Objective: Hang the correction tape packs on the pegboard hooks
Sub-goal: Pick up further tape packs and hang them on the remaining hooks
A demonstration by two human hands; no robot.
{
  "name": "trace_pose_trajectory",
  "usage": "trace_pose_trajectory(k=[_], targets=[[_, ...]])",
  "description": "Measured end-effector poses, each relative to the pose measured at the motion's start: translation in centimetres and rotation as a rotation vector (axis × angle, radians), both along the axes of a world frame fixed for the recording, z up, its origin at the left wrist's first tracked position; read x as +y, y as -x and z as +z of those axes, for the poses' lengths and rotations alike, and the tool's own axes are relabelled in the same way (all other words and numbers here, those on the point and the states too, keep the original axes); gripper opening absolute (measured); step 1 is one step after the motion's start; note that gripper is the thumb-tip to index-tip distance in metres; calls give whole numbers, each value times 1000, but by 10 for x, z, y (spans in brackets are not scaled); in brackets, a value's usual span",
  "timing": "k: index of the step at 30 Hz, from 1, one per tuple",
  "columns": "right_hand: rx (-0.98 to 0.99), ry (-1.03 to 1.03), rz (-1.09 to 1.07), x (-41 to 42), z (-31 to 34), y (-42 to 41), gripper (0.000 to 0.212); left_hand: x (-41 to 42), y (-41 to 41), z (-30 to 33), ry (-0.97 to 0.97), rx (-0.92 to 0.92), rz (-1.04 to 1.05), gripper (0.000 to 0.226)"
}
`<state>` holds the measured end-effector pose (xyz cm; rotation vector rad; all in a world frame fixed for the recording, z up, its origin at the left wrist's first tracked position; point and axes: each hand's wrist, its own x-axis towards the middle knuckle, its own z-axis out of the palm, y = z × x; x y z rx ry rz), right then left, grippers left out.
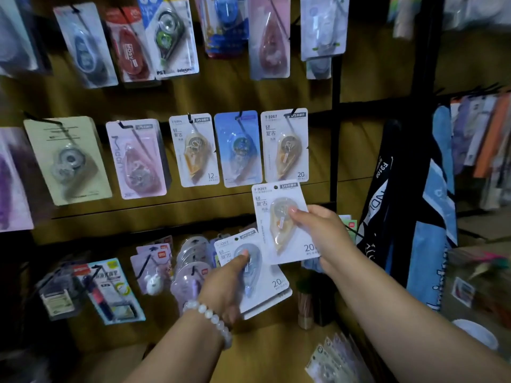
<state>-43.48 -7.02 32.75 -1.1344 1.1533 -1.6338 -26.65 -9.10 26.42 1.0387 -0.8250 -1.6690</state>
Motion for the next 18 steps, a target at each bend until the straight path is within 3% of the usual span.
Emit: trace_pose_trajectory(k=[9, 18], targets=[[-14, 281, -109, -9, 88, 19, 5, 5, 1, 3, 17, 14, -22, 33], [-17, 209, -134, -34, 97, 17, 7, 10, 1, 7, 14, 39, -11, 28]])
